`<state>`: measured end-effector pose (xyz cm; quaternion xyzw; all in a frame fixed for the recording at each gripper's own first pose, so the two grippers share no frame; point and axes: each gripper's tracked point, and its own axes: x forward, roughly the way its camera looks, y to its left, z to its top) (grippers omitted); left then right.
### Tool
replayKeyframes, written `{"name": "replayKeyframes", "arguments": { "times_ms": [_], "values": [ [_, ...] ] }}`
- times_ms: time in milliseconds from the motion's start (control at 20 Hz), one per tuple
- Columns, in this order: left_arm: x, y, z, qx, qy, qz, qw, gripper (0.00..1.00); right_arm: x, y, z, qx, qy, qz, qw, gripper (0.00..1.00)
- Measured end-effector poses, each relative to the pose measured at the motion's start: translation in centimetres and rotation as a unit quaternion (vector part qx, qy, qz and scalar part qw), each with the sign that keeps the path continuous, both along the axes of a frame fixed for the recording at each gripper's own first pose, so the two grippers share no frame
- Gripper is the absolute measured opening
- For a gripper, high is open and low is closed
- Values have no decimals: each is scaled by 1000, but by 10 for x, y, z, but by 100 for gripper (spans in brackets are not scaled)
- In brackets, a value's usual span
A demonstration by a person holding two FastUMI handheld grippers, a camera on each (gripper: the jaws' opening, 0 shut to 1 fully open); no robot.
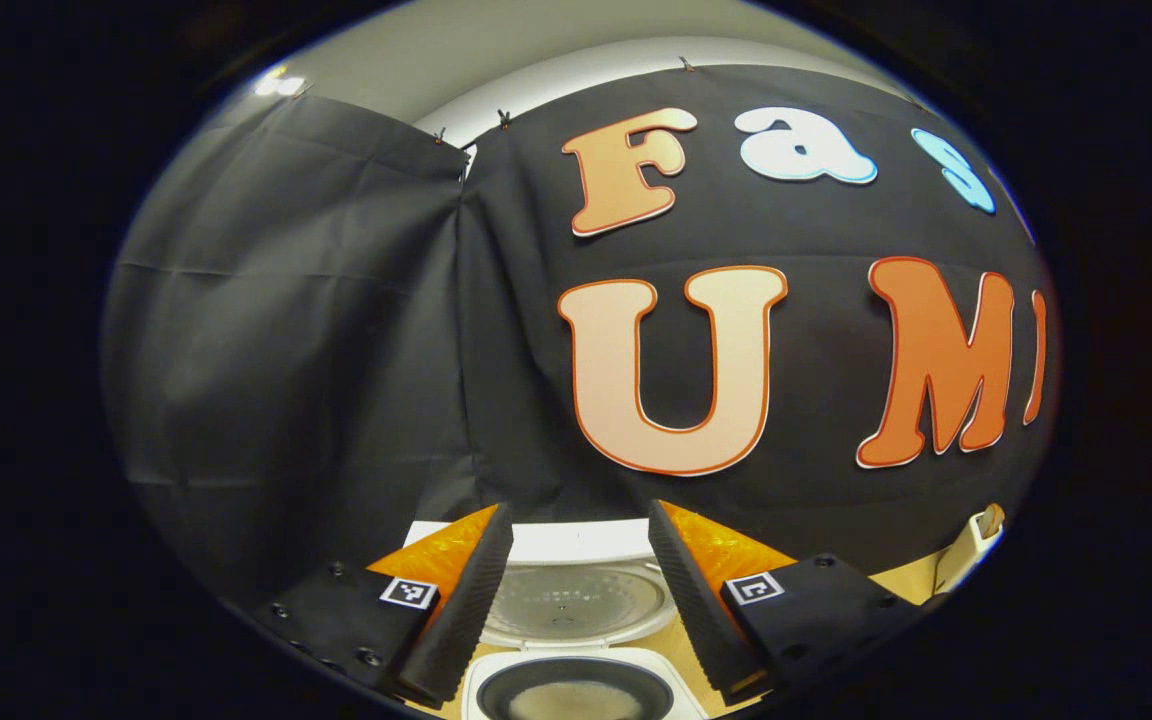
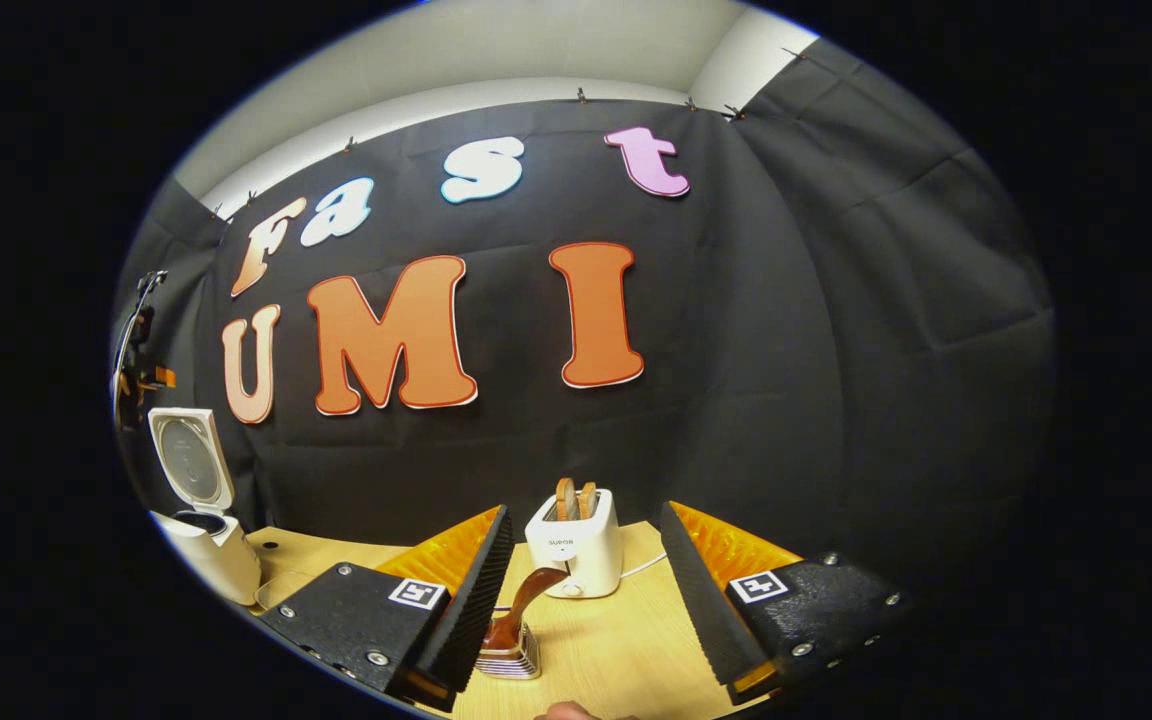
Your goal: Close the left gripper, press the button to open the rice cooker; take a wooden spoon from the chopstick holder with the right hand, scoop a spoonful of rice and pour it into the rice cooker, then put the wooden spoon back into the chopstick holder.
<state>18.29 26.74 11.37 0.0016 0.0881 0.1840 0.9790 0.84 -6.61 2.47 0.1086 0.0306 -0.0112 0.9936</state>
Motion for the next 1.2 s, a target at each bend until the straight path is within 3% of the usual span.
{"name": "replayKeyframes", "arguments": {
  "times_ms": [200,300,600,800,1200],
  "values": [
    [35,16,9,-14,17,0,1000,85,-9,-2,15,-13,-6,-2,1000,88],
    [55,22,6,-22,30,1,999,89,-15,1,23,-14,-11,2,1000,88],
    [92,46,-53,-70,117,22,990,87,-32,-4,30,-24,-16,7,1000,88],
    [81,55,-84,-67,170,40,982,88,-42,-10,32,-29,-21,2,999,88],
    [8,17,-98,-116,252,1,961,87,-38,13,26,-9,-29,33,999,88]
  ]
}}
